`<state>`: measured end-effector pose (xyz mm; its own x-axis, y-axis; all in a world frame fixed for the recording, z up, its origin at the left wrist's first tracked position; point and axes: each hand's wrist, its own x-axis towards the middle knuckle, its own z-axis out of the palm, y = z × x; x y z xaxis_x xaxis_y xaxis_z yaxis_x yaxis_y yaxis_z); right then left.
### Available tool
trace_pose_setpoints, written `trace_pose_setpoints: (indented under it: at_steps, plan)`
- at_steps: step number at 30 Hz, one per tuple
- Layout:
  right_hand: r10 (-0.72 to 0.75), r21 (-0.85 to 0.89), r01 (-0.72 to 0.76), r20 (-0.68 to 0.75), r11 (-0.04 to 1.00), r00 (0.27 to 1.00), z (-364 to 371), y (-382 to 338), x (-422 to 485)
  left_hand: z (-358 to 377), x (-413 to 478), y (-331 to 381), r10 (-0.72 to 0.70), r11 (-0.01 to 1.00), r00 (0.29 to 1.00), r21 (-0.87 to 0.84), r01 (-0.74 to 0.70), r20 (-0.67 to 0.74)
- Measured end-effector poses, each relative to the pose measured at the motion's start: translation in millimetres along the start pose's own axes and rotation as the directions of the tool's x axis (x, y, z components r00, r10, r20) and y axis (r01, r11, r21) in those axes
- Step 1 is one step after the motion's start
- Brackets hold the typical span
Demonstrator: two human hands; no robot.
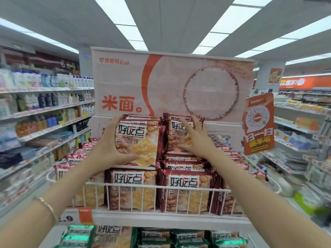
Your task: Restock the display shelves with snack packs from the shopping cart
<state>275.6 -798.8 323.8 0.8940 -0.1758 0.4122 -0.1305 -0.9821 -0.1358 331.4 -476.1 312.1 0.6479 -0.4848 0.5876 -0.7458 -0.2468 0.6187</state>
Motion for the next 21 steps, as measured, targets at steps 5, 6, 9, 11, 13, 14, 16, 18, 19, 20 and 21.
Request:
trace_pose_setpoints:
  at_steps: [5,6,9,11,13,14,16,18,19,20,21]
  plan:
    - [-0.076,-0.048,0.069,-0.184,0.996,0.98,-27,-27,-30,-13,-7,6,-0.01,0.992,0.999,0.129,0.016,-0.044]
    - [-0.178,0.003,0.184,-0.224,0.983,0.958,-25,-42,-44,-16,-8,5,0.008,0.986,0.999,0.164,-0.002,-0.035]
    - [-0.402,0.062,0.409,-0.098,0.911,0.91,-7,-84,-71,-20,-11,0,0.03,0.938,0.997,0.344,-0.052,0.068]
    - [-0.407,-0.082,0.401,-0.072,0.912,0.911,8,-88,-64,-20,-10,-3,0.035,0.894,0.996,0.443,-0.071,0.087]
    - [-0.384,-0.192,0.357,-0.127,0.914,0.914,14,-89,-59,-18,-7,-8,0.061,0.856,0.995,0.508,-0.092,0.078]
    - [-0.408,-0.213,0.372,-0.167,0.904,0.898,17,-90,-60,-17,-7,-11,0.067,0.846,0.995,0.524,-0.098,0.078]
    - [-0.435,-0.192,0.401,-0.187,0.896,0.881,19,-91,-67,-15,-7,-18,0.061,0.841,0.995,0.533,-0.096,0.084]
    - [-0.397,-0.152,0.378,-0.126,0.913,0.909,14,-92,-71,-16,-8,-21,0.046,0.831,0.994,0.547,-0.096,0.103]
    - [-0.379,-0.106,0.369,-0.099,0.923,0.92,13,-95,-72,-14,-11,-16,0.059,0.833,0.992,0.542,-0.111,0.113]
    - [-0.383,-0.078,0.377,-0.102,0.923,0.918,13,-98,-72,-13,-11,-16,0.059,0.842,0.992,0.529,-0.109,0.11]
    - [-0.381,-0.044,0.378,-0.076,0.925,0.922,9,-101,-74,-15,-12,-11,0.045,0.857,0.992,0.506,-0.098,0.115]
